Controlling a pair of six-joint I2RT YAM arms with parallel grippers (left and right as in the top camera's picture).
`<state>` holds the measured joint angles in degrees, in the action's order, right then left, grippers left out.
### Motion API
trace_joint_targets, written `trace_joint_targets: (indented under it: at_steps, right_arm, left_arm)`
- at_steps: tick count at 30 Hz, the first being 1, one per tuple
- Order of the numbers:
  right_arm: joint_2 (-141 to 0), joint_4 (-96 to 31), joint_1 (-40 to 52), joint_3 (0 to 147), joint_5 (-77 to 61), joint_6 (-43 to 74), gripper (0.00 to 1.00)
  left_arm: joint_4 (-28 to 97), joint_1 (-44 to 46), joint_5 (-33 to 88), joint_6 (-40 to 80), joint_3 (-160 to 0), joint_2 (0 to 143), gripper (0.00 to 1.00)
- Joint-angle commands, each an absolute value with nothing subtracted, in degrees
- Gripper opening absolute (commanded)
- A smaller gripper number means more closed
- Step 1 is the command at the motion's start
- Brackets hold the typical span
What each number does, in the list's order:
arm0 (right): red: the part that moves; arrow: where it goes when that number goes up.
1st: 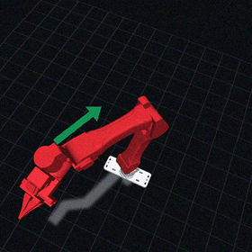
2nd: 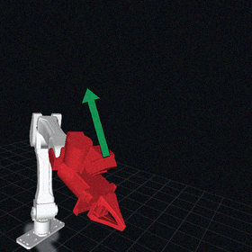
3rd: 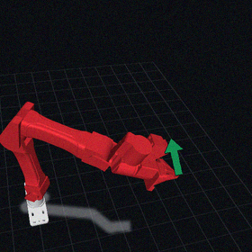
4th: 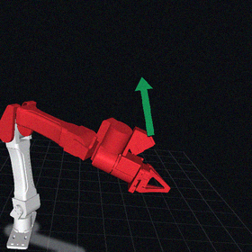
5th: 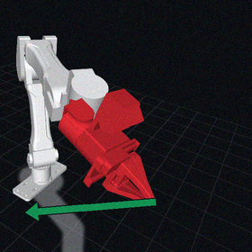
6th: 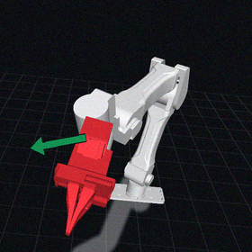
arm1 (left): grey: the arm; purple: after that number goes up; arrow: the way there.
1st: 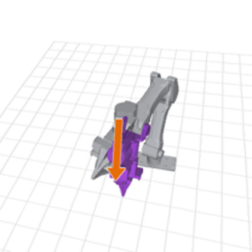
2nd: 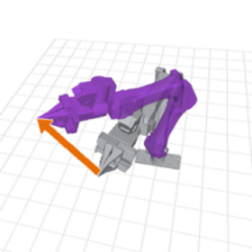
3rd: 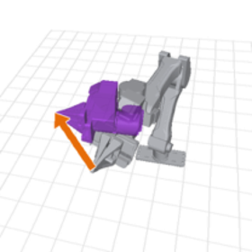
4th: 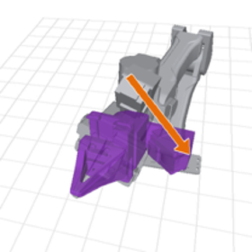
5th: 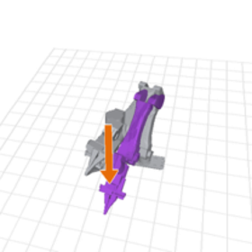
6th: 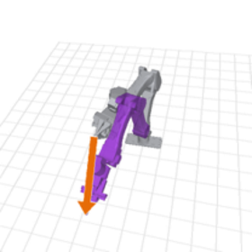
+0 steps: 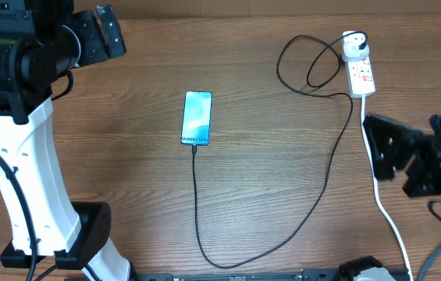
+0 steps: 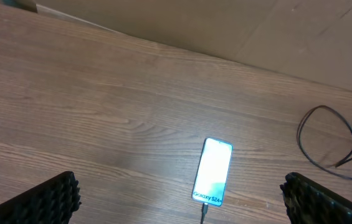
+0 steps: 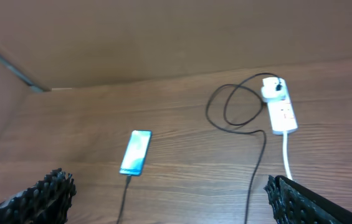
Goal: Plug charger to phone and switch on socket
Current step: 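Move the right gripper over the white power strip beside the plug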
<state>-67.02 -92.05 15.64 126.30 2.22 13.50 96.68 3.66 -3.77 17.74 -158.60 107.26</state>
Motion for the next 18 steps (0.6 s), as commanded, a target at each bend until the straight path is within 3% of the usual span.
trace_joint_targets:
  at_steps: [1,7,12,18]
  right_arm:
    - [-70.6,-91.0,15.6,124.4,8.4,14.0,1.0]
    - [-77.1,-90.5,15.6,124.2,22.2,27.0,1.0]
    - [-83.6,-86.0,15.6,124.2,29.0,26.0,1.0]
    - [-90.8,-81.7,13.5,124.2,27.4,25.8,1.0]
  left_arm:
    - [96.8,3.8,-4.9,16.5,-158.7,107.6,1.0]
    - [96.8,3.8,-4.9,16.5,-158.7,107.6,1.0]
    - [96.8,3.8,-4.9,16.5,-158.7,107.6,1.0]
    - [96.8,3.8,-4.9,16.5,-158.7,107.6,1.0]
